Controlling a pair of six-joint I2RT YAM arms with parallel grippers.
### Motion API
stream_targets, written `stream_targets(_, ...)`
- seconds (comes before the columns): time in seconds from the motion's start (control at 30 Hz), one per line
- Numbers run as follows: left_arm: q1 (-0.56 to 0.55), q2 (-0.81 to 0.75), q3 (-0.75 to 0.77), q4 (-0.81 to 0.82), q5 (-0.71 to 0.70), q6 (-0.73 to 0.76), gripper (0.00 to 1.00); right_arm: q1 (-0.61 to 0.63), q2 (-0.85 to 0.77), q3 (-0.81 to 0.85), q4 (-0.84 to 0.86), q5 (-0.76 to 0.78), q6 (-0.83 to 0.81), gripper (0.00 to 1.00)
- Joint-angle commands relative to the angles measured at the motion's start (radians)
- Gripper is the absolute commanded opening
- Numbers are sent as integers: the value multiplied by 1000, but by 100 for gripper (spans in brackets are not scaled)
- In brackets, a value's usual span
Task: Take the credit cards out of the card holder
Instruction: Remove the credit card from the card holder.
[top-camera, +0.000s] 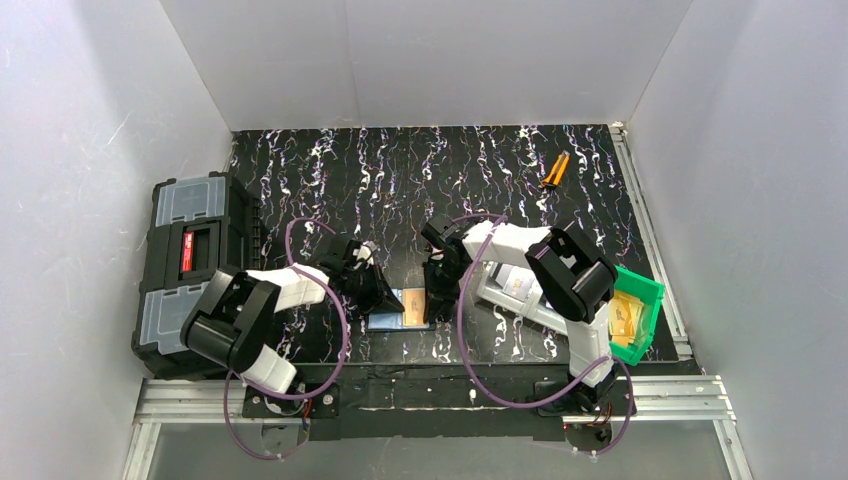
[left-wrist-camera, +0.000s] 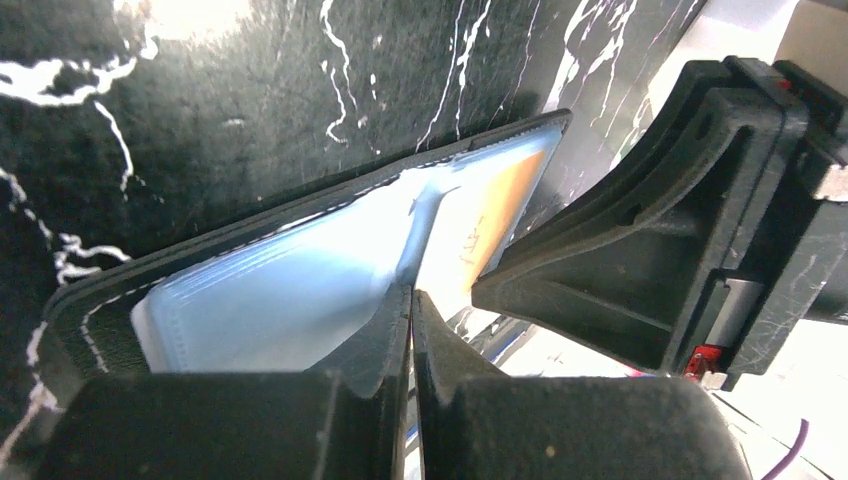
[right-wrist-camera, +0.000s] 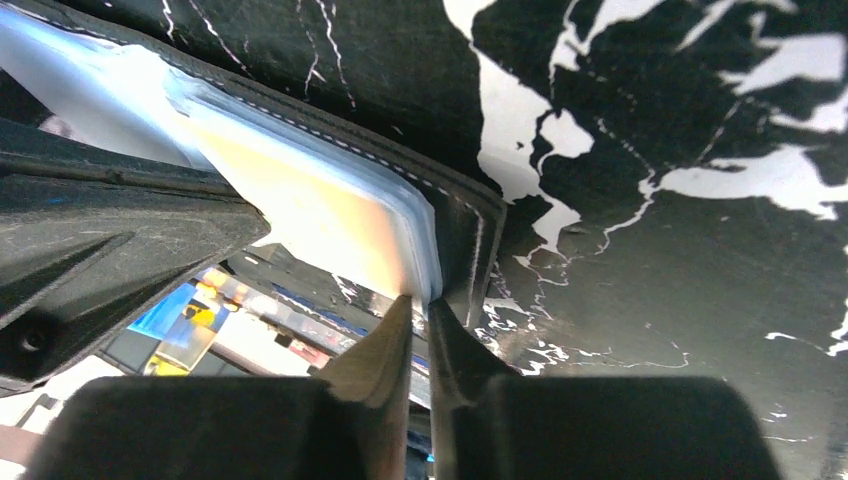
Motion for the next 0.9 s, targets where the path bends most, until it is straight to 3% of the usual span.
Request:
stream_targets(0.0,-19,-52,48,-195,-57,70,0,10,3,-73,185,145,6,27)
stream_targets(0.1,-17,-60,70,-248,-80,94,0,4,-15,-103,209,145,14,30)
stream_targets(0.27,-14,-63,83,-276,-92,102,0,0,-17,-107,216,143,18,17)
stream_targets(0.87,29,-127,108,-346,-110,144,0,-4,-29,-132,226,149,22,8)
